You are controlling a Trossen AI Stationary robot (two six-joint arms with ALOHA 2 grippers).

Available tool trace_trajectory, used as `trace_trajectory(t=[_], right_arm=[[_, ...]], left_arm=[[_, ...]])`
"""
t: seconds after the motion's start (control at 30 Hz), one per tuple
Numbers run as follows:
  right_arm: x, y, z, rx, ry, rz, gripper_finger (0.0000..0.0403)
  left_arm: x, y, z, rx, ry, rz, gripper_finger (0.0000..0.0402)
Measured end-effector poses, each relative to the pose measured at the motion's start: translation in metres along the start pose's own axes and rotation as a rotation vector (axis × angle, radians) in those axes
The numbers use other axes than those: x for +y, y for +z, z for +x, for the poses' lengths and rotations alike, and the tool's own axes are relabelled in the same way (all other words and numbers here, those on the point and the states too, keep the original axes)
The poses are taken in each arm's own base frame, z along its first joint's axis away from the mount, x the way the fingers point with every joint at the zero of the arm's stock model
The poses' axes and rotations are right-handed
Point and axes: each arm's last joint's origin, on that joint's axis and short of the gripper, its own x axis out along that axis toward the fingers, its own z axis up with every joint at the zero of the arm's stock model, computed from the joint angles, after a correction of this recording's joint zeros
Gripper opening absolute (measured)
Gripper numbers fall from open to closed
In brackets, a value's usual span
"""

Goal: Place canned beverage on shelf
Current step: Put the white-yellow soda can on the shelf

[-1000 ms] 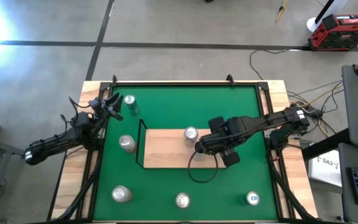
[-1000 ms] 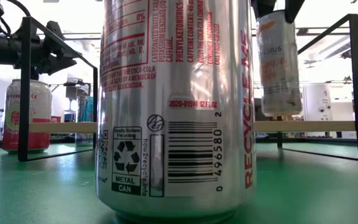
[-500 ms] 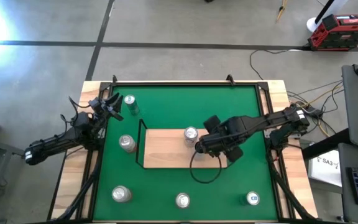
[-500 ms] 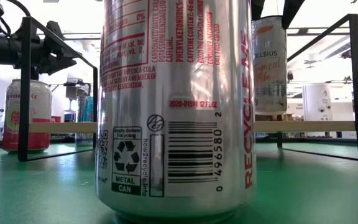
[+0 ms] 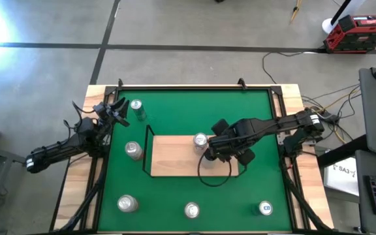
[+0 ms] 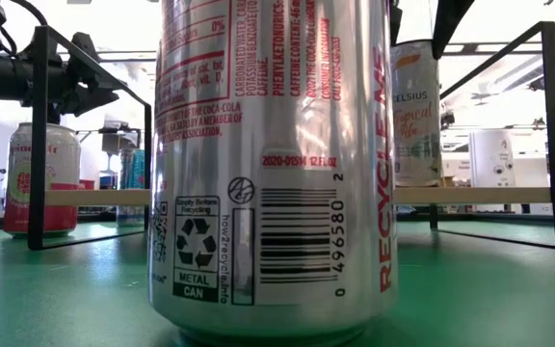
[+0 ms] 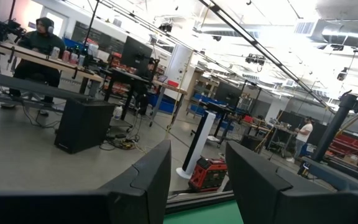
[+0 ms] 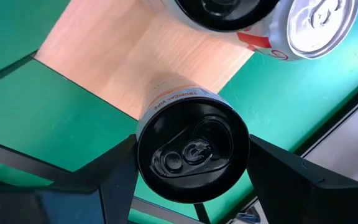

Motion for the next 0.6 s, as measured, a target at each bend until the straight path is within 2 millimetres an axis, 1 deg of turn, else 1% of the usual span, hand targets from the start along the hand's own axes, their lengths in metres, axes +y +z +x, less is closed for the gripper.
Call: trace_trajectory(t=[0.13,0.33,0.6], right_arm=[[-0.004,-0.002,0.001,-0.002,0.001,-0.016,0.0255],[-0.007,0.000,0.002,-0.058,0.026,-0.026,0.0255],[-0.012,-0.003,0.005,-0.052,0.031,-0.038,0.0256]], left_arm=[[0.000,0.000,0.000,0.000,0.000,0.000,0.0137],[0.000,0.000,0.000,0.000,0.000,0.000,0.0137],[0.000,0.000,0.000,0.000,0.000,0.000,0.0137]])
